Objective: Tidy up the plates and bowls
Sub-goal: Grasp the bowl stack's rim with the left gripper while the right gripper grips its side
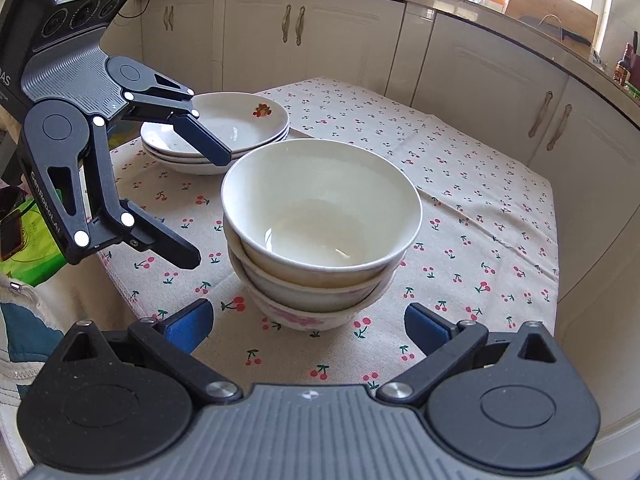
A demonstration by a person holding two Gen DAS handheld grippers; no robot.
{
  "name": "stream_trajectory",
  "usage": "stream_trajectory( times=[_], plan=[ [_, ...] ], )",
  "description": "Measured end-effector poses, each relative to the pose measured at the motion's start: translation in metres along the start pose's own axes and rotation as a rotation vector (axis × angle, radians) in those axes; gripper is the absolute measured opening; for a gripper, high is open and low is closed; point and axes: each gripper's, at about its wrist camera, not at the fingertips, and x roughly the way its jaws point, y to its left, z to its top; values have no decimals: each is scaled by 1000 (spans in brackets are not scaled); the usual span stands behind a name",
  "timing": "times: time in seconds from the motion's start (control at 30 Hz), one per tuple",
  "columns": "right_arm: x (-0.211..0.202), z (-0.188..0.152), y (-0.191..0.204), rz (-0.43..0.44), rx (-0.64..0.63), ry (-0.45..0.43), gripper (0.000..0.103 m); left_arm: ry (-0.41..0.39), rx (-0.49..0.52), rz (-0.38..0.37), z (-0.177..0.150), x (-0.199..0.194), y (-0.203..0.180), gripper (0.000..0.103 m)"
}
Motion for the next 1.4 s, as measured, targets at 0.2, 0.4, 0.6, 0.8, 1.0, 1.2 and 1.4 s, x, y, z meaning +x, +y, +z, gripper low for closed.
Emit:
stream_trajectory(
  times=[0.2,0.4,0.6,0.8,1.0,1.2,1.4],
  plan=[
    [14,1,-10,24,-31,14,103,41,17,-40,4,24,5,96],
    [30,5,-22,79,-98,36,103,72,85,-82,11,40,6,95],
    [40,12,-33,146,-134,59,103,112,136,-143,17,52,8,90],
    [43,17,-36,188,-168,71,101,129,191,-186,21,56,8,84],
    [41,18,-35,214,-196,77,95,138,237,-221,26,59,9,81],
    [39,19,-35,237,-201,83,90,141,256,-253,27,60,10,77],
    [39,22,-34,243,-204,98,90,142,262,-275,28,60,14,77]
  ],
)
